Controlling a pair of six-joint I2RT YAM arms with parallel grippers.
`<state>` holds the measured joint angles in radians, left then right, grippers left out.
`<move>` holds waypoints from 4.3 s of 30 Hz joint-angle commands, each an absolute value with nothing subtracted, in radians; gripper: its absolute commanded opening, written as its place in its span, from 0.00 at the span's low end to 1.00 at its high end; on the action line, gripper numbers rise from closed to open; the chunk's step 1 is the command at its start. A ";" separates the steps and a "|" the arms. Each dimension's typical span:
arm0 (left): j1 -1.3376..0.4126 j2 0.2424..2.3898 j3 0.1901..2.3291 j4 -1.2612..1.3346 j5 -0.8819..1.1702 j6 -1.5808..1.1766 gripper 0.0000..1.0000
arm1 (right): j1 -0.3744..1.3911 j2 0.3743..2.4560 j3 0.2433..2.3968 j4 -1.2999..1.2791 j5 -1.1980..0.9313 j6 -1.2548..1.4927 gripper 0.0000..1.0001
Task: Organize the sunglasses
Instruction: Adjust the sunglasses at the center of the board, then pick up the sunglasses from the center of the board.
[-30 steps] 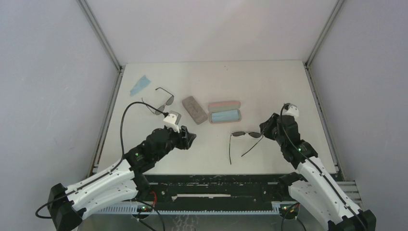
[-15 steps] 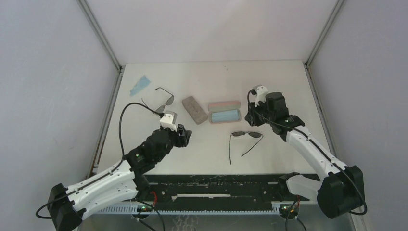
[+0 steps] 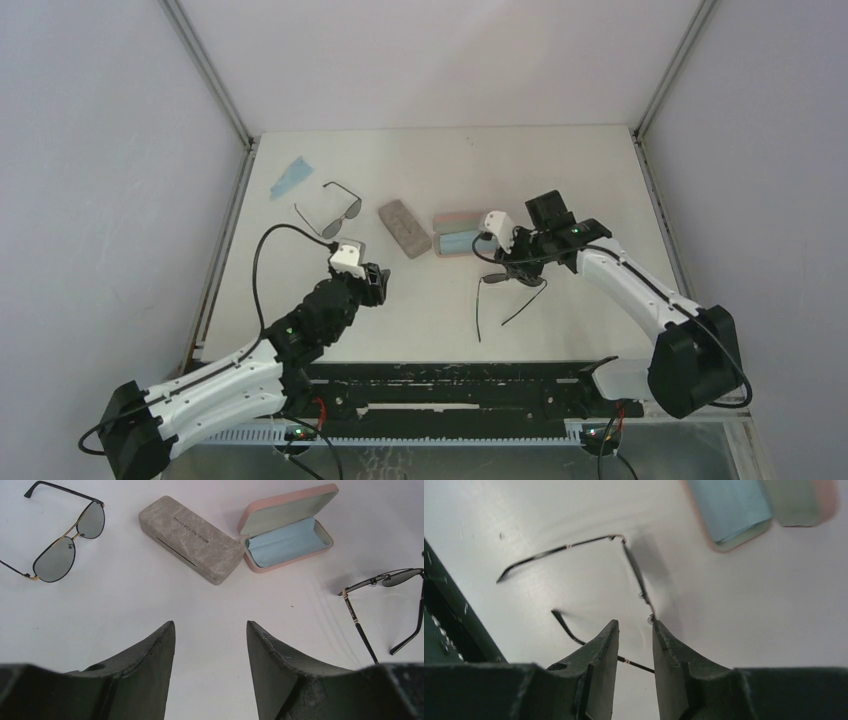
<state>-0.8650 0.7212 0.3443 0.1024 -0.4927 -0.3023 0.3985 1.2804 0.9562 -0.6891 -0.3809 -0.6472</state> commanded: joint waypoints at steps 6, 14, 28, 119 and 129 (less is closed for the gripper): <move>-0.859 0.710 0.313 0.198 -0.545 -0.250 0.60 | 0.423 1.358 0.992 -0.794 -0.381 -0.906 0.30; -0.859 0.714 0.317 0.196 -0.534 -0.250 0.61 | 0.422 1.396 1.002 -0.778 -0.351 -0.954 0.29; -0.857 0.728 0.320 0.201 -0.543 -0.242 0.61 | 0.408 1.520 1.069 -0.762 -0.341 -0.989 0.25; -0.853 0.757 0.338 0.187 -0.536 -0.238 0.61 | 0.627 1.642 1.094 -0.673 0.040 0.220 0.10; -0.849 0.748 0.349 0.165 -0.551 -0.251 0.61 | 0.643 1.549 1.101 -0.708 0.099 0.168 0.00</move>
<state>-0.8604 0.7612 0.3271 0.1543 -0.5243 -0.2581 0.6266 1.6348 1.0725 -0.7017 0.0448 0.2184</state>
